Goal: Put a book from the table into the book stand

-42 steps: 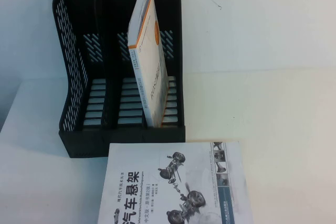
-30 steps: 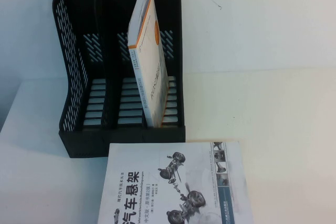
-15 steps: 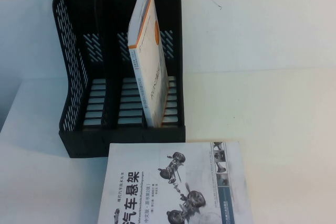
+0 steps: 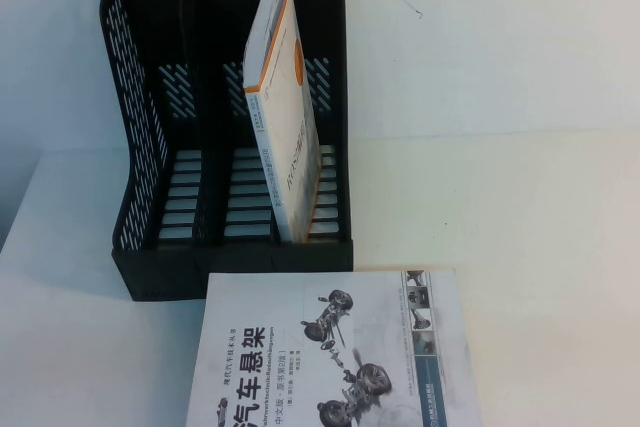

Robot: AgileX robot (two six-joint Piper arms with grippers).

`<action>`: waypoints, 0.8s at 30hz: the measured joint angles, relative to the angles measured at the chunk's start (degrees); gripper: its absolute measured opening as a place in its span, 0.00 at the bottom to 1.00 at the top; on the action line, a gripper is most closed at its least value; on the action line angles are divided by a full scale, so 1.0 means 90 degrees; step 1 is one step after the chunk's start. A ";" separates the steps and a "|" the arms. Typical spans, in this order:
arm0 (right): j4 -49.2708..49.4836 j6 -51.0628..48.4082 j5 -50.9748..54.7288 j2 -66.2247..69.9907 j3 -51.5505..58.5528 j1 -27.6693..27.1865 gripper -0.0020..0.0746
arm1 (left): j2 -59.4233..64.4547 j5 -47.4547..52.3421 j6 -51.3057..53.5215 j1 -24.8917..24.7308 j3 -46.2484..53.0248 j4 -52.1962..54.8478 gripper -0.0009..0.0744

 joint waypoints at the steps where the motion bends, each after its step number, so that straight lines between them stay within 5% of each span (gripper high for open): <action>1: 0.0051 -0.0041 0.0000 0.0000 0.0000 0.0000 0.03 | 0.0000 -0.0013 -0.0107 0.0000 0.0000 -0.0209 0.01; 6: 0.0010 -0.0686 0.0955 0.0000 -0.0601 0.0000 0.03 | 0.0000 0.1265 0.0094 0.0000 -0.0380 -0.0954 0.01; 14: 0.0266 -0.0832 0.5052 0.0663 -0.3191 0.0000 0.03 | 0.0651 0.4378 0.0432 0.0000 -0.2544 -0.0801 0.01; 19: 0.0969 -0.0956 0.6636 0.2009 -0.4303 0.0000 0.03 | 0.2159 0.6015 0.0656 0.0000 -0.3662 -0.0279 0.01; 24: 0.2653 -0.1979 0.7070 0.3460 -0.4718 0.0000 0.03 | 0.3572 0.6349 0.1249 -0.0041 -0.4116 -0.0380 0.01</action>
